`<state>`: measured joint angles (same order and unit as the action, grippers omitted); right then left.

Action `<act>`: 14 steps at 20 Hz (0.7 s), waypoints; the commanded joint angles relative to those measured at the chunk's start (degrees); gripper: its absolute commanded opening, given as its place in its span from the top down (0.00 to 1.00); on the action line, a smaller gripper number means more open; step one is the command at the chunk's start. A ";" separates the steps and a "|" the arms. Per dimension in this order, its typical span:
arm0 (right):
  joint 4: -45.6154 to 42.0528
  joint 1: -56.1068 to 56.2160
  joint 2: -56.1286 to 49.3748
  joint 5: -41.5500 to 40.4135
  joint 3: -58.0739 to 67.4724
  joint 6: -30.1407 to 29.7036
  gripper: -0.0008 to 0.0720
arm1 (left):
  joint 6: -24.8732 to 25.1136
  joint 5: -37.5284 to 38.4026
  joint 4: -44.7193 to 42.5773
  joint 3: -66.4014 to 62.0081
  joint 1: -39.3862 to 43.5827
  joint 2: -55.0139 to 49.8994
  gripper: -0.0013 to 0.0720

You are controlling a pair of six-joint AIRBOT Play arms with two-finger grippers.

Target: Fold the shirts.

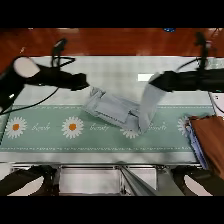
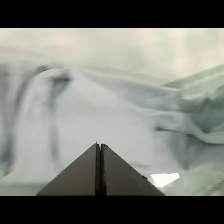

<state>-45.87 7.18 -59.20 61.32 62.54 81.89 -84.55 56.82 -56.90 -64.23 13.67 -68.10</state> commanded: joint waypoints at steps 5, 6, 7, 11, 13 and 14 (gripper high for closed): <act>7.61 20.17 -30.05 -15.39 12.66 0.02 0.96 | 0.02 -0.15 -5.51 15.82 -11.87 22.38 0.95; 9.07 21.24 -33.29 -15.39 15.08 0.02 0.96 | 0.02 -0.11 -5.49 15.91 -11.91 22.75 0.95; 10.29 21.99 -36.06 -15.47 17.40 0.00 0.96 | 0.02 -0.13 -5.20 15.91 -11.85 22.75 0.95; 11.74 23.34 -42.12 -15.13 22.73 1.64 0.95 | 0.02 -0.17 -5.05 15.93 -11.87 22.36 0.95; 13.05 23.34 -42.71 -14.60 22.73 1.68 0.61 | 0.04 -0.20 -5.07 15.96 -11.87 22.29 0.95; 13.38 23.34 -42.71 -13.22 22.73 1.60 0.40 | 0.04 -0.22 -5.07 15.96 -11.85 22.18 0.95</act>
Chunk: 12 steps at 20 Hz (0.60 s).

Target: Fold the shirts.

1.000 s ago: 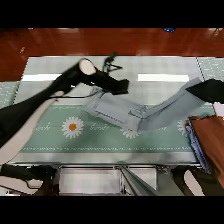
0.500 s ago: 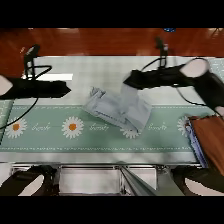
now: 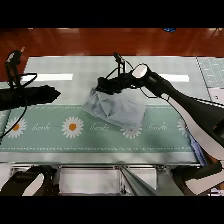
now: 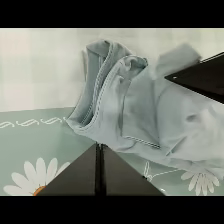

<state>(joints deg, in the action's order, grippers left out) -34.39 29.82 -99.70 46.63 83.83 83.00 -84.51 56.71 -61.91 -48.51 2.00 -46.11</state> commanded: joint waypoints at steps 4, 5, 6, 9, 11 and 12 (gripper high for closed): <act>-1.05 -3.74 0.33 16.37 1.44 0.37 0.42 | 1.40 -2.93 -0.66 -0.07 -1.60 -0.57 0.95; -3.21 -6.64 2.60 21.20 1.44 0.35 0.42 | 1.49 -2.60 -0.63 -1.20 -3.39 -0.26 0.95; -5.90 -9.86 5.99 25.42 1.38 0.37 0.42 | 1.49 -1.99 -0.02 -2.82 -5.60 0.42 0.95; -24.57 -17.22 20.33 28.65 -1.60 3.10 0.42 | 1.97 -1.73 0.39 -5.33 -10.58 3.21 0.95; -37.88 -22.56 31.41 28.02 -8.70 7.19 0.42 | 1.97 1.90 0.35 -5.22 -12.39 4.09 0.95; -42.10 -25.64 36.83 26.60 -13.70 9.18 0.42 | 2.25 3.91 0.35 -4.79 -12.44 4.11 0.95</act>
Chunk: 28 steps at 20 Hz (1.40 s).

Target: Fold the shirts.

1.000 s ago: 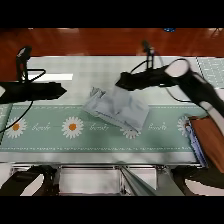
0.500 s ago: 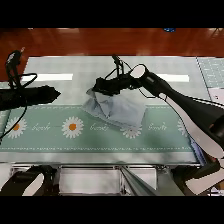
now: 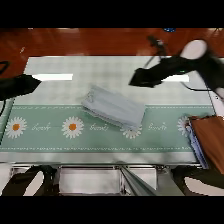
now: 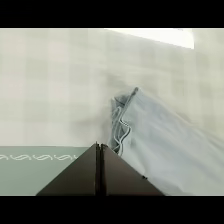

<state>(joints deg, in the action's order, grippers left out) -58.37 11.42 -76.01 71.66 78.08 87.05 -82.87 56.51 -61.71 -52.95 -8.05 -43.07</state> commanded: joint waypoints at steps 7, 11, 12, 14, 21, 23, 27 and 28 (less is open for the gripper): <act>-6.91 -27.12 34.91 -19.69 -47.21 9.05 0.42 | 1.20 5.11 0.90 10.12 -1.44 1.05 0.95; 14.86 -27.23 26.49 -23.26 -54.55 0.83 0.42 | 1.20 4.59 1.77 13.79 -1.44 1.03 0.95; 19.41 -26.91 22.95 -23.12 -54.58 -1.92 0.42 | 1.20 4.28 1.77 14.12 -1.44 1.01 0.95; 25.99 -22.64 16.72 -24.79 -54.55 -5.51 0.42 | 1.20 3.82 1.77 14.25 -1.44 0.92 0.95; 34.12 -4.39 -2.75 -27.32 -44.61 -10.01 0.42 | 1.18 3.52 1.77 14.23 -1.44 0.94 0.95; 34.25 -1.44 -5.75 -26.62 -40.59 -10.01 0.42 | 1.18 3.52 1.77 14.23 -1.44 0.94 0.95; 34.18 1.20 -6.54 -22.12 -31.74 -15.39 0.95 | 1.20 3.52 1.75 14.23 -1.44 0.94 0.95; 33.00 1.25 -6.49 -20.13 -28.41 -15.32 0.95 | 1.20 3.50 1.75 14.23 -1.44 0.92 0.95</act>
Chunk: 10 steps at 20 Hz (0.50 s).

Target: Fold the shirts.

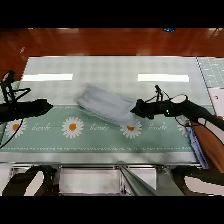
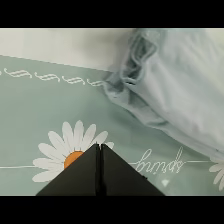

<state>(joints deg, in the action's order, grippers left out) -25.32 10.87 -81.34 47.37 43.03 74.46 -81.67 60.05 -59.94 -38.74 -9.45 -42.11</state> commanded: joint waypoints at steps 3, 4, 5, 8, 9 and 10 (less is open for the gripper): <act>-7.41 1.79 -1.18 9.20 18.95 1.22 0.96 | 0.00 -0.07 -0.02 0.02 -0.04 -0.04 0.95; -11.26 1.77 -1.18 10.82 23.85 3.63 0.96 | -0.02 -0.07 -0.02 0.02 -0.04 -0.04 0.95; -15.58 1.70 -1.18 12.55 28.83 6.45 0.96 | 0.00 -0.07 -0.02 0.02 -0.04 -0.04 0.95; -27.19 0.33 -1.16 19.74 42.16 12.74 0.96 | 0.00 -0.07 -0.04 0.04 -0.04 -0.04 0.95; -29.77 -0.83 -1.16 22.95 46.10 13.92 0.96 | 0.02 -0.09 -0.09 0.04 -0.04 -0.04 0.95; -31.28 -2.38 -1.16 26.01 49.22 14.73 0.96 | 0.02 -0.11 -0.07 0.04 -0.04 -0.04 0.95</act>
<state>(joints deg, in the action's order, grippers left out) -47.07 10.68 -82.48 64.66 81.45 84.16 -81.69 60.01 -59.94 -38.70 -9.45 -42.11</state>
